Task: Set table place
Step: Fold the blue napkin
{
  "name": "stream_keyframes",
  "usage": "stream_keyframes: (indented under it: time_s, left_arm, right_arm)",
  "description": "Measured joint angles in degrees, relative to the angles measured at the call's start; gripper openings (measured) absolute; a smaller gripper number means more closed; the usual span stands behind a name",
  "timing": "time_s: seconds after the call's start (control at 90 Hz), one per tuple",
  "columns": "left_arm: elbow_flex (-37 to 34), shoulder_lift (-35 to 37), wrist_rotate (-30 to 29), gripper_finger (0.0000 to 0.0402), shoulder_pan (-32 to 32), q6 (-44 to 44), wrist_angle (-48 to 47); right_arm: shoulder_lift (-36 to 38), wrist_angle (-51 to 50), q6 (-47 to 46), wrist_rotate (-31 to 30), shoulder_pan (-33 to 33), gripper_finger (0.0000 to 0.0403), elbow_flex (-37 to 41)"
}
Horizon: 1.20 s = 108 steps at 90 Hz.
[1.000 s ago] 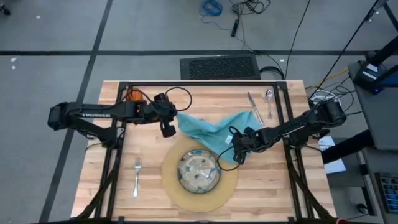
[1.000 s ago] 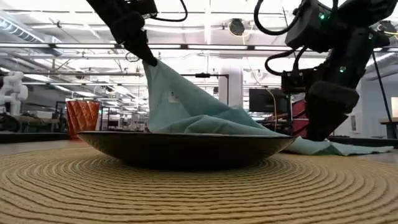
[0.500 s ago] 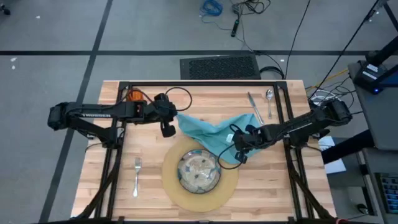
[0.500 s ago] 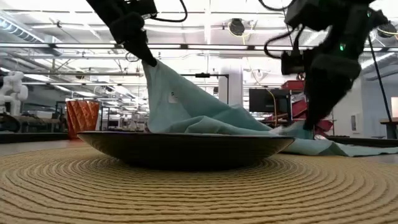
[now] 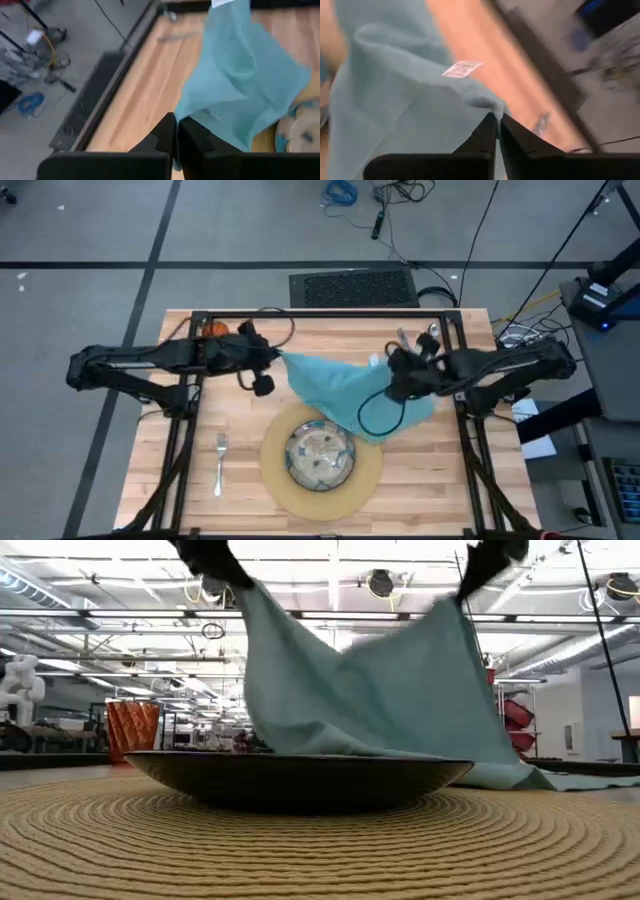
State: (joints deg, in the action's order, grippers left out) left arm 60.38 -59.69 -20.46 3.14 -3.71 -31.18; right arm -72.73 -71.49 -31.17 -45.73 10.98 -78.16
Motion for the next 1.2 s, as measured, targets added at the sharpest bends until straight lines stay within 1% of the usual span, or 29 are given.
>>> stream_keyframes:
  time_s: [0.122, 0.267, 0.5, 0.633, 0.833, 0.922, 1.0, 1.111, 1.2]
  left_arm:
    - [1.8, 3.4, -2.4, 0.0, -1.2, 0.3, -2.3]
    - [3.9, 6.2, -5.9, 0.0, -2.5, 0.4, -4.1]
    - [9.8, 8.1, -7.0, 0.0, -3.7, -0.1, -5.8]
    - [15.2, 8.1, -7.8, 0.0, -4.0, -1.2, -9.2]
    - [22.4, 7.4, -9.2, 0.0, -3.9, -2.7, -10.5]
    - [24.0, 6.7, -9.3, 0.0, -3.9, -2.6, -10.3]
    - [24.0, 6.5, -9.2, 0.0, -3.9, -2.2, -11.1]
    - [22.4, 6.4, -8.6, 0.0, -4.0, 1.4, -15.0]
    - [19.2, 5.4, -8.5, 0.0, -4.7, 3.1, -15.9]
  right_arm:
    - [0.0, -1.8, 4.3, -5.6, 0.0, 0.0, -8.6]
    - [0.0, -1.2, 10.0, -8.6, 0.0, 0.0, -16.5]
    - [0.0, 0.6, 14.8, -10.3, 0.0, 0.0, -24.2]
    - [-0.1, 0.6, 17.4, -11.3, -0.1, 0.0, -28.0]
    - [-0.6, 2.6, 22.0, -10.2, -2.9, 0.0, -35.4]
    - [-1.2, 3.9, 23.0, -8.0, -3.6, 0.0, -36.8]
    - [-2.0, 3.0, 22.6, -6.4, -3.6, 0.0, -36.6]
    - [-3.5, -0.8, 18.0, -4.6, -2.3, 0.0, -34.9]
    - [-4.7, -4.9, 13.3, -3.7, -0.6, 0.0, -31.9]
